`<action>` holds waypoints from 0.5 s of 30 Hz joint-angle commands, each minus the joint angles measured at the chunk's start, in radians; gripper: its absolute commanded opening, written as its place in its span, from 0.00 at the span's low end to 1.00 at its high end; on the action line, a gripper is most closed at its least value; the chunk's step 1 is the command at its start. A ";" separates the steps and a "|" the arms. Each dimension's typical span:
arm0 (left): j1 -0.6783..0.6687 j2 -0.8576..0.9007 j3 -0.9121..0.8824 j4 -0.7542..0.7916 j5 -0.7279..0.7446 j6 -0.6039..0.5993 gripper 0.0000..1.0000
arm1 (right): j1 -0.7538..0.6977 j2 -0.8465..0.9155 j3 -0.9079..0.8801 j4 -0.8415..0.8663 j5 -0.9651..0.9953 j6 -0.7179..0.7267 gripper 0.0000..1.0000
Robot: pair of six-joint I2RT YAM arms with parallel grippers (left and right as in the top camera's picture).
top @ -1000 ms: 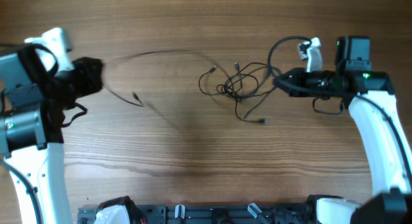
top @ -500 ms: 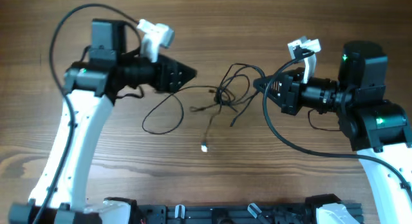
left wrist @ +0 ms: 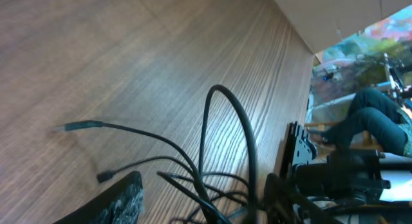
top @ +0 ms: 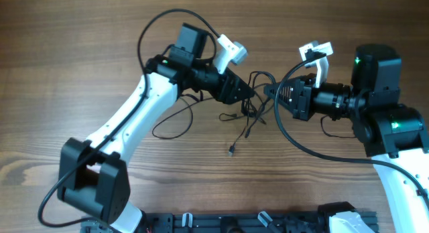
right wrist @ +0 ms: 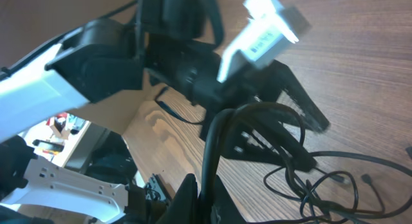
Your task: Untangle cables
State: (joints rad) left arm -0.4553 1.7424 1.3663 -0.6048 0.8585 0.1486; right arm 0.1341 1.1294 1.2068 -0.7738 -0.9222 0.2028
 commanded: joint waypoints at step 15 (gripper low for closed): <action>0.048 0.020 0.016 -0.074 -0.116 -0.104 0.04 | -0.066 0.029 -0.010 -0.230 0.906 0.401 0.05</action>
State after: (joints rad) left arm -0.4568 1.7855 1.3674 -0.6464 0.7822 0.0650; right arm 0.1116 1.1347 1.2091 -0.9997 -0.3065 0.5350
